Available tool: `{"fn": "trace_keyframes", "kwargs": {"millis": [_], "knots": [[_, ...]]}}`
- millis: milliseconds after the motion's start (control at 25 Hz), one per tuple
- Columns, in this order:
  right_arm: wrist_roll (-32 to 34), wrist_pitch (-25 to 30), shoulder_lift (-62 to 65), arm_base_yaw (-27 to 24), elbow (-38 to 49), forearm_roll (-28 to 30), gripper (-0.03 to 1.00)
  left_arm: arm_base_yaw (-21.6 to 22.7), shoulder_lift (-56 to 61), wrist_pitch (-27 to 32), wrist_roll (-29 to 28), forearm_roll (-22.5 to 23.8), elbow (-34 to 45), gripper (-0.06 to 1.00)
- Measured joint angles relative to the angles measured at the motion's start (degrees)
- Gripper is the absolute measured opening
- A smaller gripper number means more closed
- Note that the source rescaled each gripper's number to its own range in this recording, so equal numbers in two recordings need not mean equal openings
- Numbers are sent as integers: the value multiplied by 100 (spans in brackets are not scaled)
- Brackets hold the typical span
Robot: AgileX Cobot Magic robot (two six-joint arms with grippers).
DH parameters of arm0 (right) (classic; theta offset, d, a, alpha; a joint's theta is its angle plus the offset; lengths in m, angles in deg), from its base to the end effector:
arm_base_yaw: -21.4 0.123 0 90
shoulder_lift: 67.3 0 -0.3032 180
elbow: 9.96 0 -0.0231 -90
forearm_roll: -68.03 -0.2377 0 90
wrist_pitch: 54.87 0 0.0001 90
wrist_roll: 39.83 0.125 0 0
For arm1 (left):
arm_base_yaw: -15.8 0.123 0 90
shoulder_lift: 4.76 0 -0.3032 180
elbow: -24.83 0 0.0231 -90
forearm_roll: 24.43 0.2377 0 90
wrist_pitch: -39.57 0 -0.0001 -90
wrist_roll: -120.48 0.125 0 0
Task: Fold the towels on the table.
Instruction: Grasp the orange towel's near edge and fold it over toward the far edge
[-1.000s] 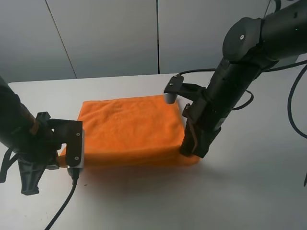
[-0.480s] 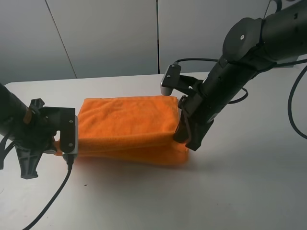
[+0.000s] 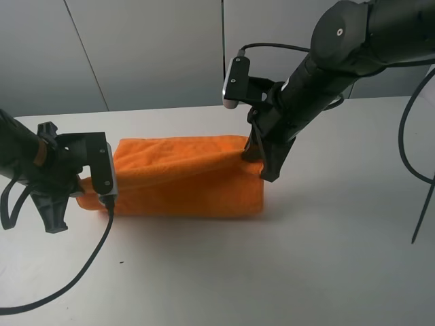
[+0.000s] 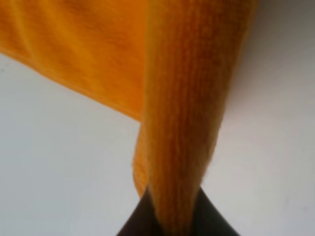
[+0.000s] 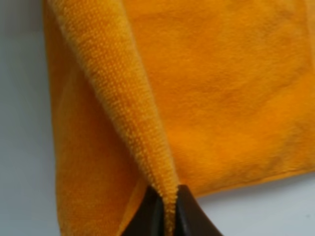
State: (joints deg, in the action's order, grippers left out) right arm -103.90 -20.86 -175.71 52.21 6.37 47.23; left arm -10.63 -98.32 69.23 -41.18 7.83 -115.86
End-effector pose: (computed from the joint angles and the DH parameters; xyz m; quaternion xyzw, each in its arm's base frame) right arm 0.2896 0.2017 0.1814 -0.6252 0.7485 0.0696 0.2101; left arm 0.2410 -0.0829 0.1686 0.5629 0.7950 0.1618 0.1577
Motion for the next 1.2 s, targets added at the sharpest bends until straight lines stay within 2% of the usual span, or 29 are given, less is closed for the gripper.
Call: {"fn": "trace_keyframes", "kwargs": {"millis": [280, 480, 640, 800, 960, 1200], "knots": [[-161, -575, 0, 0, -49, 408, 1, 0, 0, -498, -1782, 1721, 0, 0], [-286, -960, 0, 0, -49, 530, 1, 0, 0, -562, -3048, 3129, 0, 0], [-360, -1275, -52, 0, -49, 538, 1, 38, 0, -562, -3943, 4027, 0, 0], [-395, -1437, -130, 13, -58, 584, 1, 246, 0, -710, -4700, 4597, 0, 0], [-400, -1533, -138, 25, -58, 689, 1, 359, -95, -839, -5143, 5073, 0, 0], [-409, -1616, -138, 25, -58, 748, 1, 362, -468, -838, -6376, 6191, 0, 0]]}}
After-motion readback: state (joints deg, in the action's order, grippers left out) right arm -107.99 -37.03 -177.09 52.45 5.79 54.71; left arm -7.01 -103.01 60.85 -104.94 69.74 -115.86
